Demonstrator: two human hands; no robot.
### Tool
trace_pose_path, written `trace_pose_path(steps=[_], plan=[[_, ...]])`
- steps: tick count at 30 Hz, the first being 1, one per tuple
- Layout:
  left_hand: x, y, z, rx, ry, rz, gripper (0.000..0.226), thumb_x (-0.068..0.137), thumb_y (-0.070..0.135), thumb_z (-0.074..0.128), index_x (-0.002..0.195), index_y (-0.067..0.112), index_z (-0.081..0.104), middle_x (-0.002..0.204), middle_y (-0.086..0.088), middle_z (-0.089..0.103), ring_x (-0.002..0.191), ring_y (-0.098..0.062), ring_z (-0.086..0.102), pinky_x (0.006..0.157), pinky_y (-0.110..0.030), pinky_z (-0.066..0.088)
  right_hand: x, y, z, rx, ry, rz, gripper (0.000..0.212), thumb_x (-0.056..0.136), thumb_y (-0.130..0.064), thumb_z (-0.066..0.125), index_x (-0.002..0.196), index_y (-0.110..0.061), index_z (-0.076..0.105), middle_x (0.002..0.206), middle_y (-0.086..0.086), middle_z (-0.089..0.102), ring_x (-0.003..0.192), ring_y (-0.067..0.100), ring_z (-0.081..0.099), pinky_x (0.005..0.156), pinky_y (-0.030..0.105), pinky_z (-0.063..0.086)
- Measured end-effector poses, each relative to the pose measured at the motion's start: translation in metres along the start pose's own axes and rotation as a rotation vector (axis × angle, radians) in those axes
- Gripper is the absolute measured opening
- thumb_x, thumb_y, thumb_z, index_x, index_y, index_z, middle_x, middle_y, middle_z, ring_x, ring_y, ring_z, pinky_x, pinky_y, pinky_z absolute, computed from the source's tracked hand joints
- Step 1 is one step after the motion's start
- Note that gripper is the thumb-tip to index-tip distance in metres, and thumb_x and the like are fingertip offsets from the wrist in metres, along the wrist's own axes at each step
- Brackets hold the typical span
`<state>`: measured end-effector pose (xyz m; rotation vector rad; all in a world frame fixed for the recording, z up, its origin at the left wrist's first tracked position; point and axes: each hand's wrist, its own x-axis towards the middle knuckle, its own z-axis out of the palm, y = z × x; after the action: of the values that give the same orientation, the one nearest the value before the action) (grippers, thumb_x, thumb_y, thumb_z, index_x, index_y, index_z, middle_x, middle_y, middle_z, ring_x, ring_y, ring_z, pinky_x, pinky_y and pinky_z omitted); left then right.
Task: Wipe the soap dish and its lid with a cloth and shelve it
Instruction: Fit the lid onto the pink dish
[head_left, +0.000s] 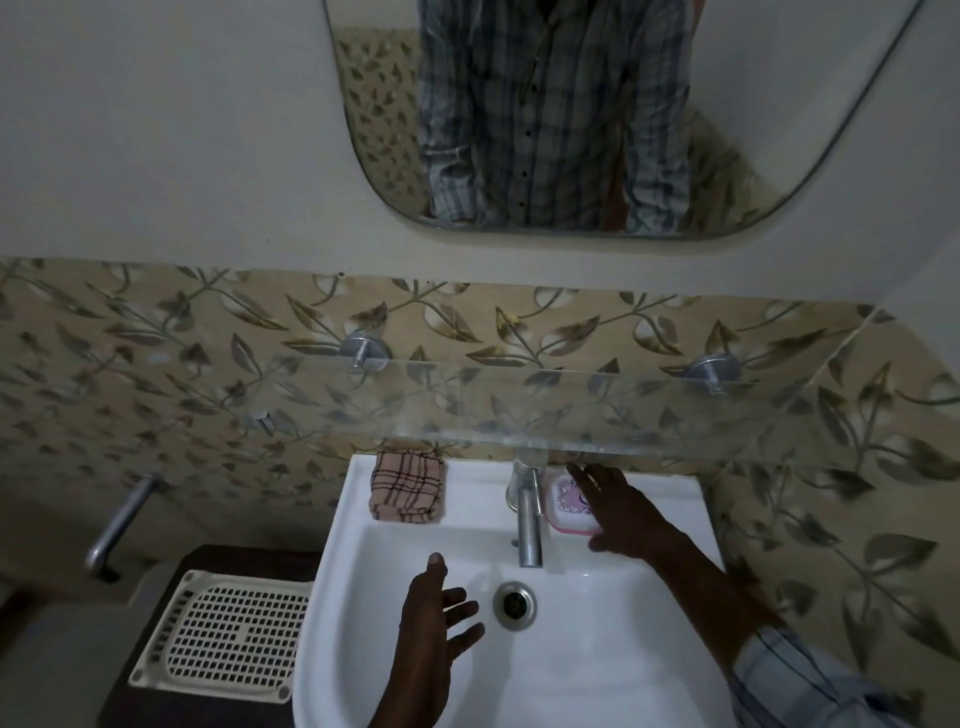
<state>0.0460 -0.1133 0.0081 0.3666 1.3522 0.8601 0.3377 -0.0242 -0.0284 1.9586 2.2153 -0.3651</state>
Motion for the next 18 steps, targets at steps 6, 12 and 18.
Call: trace_pose_path(steps=[6,12,18], plan=[[-0.008,-0.001,0.003,0.082,-0.077,-0.022,0.035,0.091,0.044,0.064,0.111,0.015,0.062,0.109,-0.020,0.064,0.100,-0.036,0.069,0.080,-0.049,0.061,-0.014,0.000,-0.004,0.136,0.010,0.099,0.113,0.068,-0.035,0.078,0.155,-0.026,0.006,0.149,0.008,0.031,0.133,0.028,0.032,0.089,0.037,0.051],[-0.033,0.018,0.020,0.231,-0.328,0.122,0.036,0.076,0.023,0.083,0.105,0.005,0.072,0.096,-0.017,0.071,0.084,-0.027,0.070,0.083,-0.044,0.060,-0.077,-0.018,-0.062,0.543,0.072,0.167,0.122,0.049,-0.052,0.086,0.151,-0.031,0.023,0.139,0.001,0.045,0.119,0.020,0.048,0.092,0.032,0.049],[-0.056,0.039,0.046,0.201,-0.674,0.207,0.080,0.073,0.019,0.087,0.141,0.036,0.047,0.137,-0.003,0.060,0.120,-0.027,0.064,0.099,-0.049,0.052,-0.134,-0.077,-0.123,0.678,0.051,-0.037,0.095,0.045,-0.058,0.088,0.119,-0.071,0.029,0.114,-0.039,0.051,0.100,-0.017,0.052,0.068,0.005,0.046]])
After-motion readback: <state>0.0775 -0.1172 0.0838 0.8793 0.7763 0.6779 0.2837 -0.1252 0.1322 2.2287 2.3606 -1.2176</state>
